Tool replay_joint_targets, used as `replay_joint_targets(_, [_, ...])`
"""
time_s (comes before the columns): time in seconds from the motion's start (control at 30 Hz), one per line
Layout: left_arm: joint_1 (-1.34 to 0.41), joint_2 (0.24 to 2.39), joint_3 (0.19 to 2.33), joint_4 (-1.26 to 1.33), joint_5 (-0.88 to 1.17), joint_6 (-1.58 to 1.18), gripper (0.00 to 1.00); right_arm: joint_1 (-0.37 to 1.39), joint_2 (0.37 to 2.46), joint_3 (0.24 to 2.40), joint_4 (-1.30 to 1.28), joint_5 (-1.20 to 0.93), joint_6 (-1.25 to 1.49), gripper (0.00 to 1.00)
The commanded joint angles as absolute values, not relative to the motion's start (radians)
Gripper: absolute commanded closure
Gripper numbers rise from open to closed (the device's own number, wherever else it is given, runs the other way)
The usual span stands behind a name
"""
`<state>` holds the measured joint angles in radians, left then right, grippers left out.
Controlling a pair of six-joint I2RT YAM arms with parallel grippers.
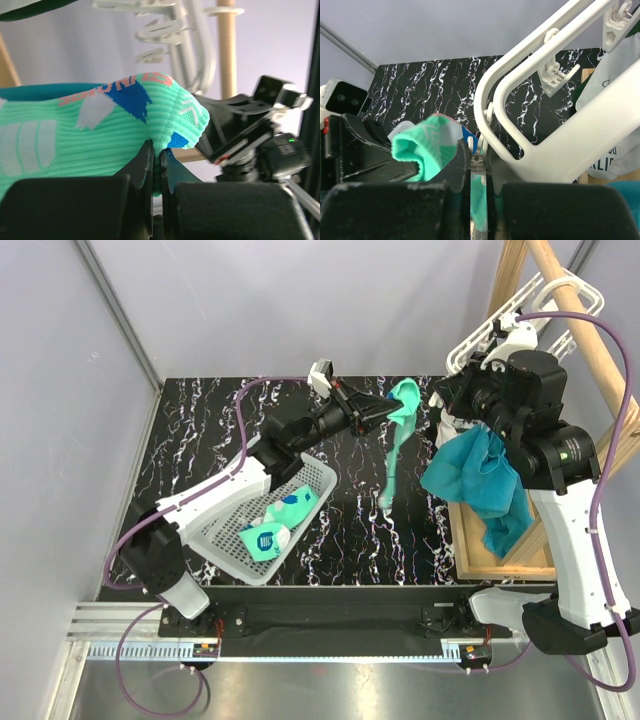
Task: Clip the socks to the hanger
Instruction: Clamp the sock onto the hanger.
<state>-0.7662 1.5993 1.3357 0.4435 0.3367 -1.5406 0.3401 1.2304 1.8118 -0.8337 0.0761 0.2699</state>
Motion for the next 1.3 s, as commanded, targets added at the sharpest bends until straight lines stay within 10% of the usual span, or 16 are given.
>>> replay_joint_targets(0.0, [-0.784,1.601,1.405,0.563,0.238,-1.643,1.0,0.364,1.233,1.818,-0.884,-0.14,0.293,1.0])
replay_joint_targets(1.27, [-0.845,1.654,1.396,0.594,0.199,-1.795,1.0,0.365,1.216,1.848,-0.841,-0.16,0.313,1.0])
